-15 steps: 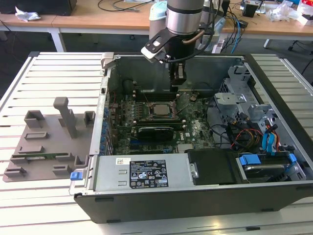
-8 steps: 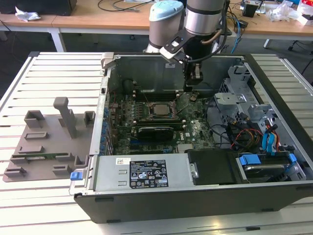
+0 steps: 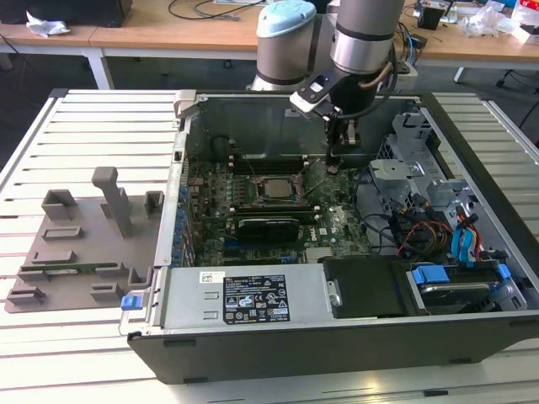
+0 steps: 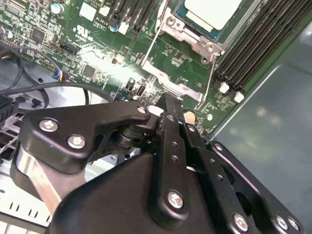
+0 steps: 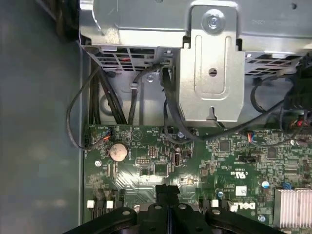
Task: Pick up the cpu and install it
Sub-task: 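Close the cpu cover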
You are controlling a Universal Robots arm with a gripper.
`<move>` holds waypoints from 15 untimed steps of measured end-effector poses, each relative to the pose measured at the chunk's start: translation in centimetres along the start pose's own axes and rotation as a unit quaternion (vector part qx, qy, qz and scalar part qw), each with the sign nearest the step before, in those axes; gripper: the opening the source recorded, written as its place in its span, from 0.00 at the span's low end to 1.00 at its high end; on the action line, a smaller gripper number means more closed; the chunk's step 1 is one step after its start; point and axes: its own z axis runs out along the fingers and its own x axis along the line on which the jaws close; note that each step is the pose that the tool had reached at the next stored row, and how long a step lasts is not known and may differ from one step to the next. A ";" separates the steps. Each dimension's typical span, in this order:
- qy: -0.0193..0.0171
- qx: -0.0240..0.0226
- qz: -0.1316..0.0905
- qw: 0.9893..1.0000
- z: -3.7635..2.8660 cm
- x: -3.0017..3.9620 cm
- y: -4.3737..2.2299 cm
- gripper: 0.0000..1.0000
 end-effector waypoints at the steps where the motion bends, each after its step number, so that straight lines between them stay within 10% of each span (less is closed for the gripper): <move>1: 0.000 0.001 0.000 1.000 0.40 0.04 0.02 0.11; 8: 0.000 0.000 0.000 1.000 1.01 0.10 -1.31 0.11; 15: 0.000 -0.001 0.000 1.000 1.05 0.15 -4.62 0.11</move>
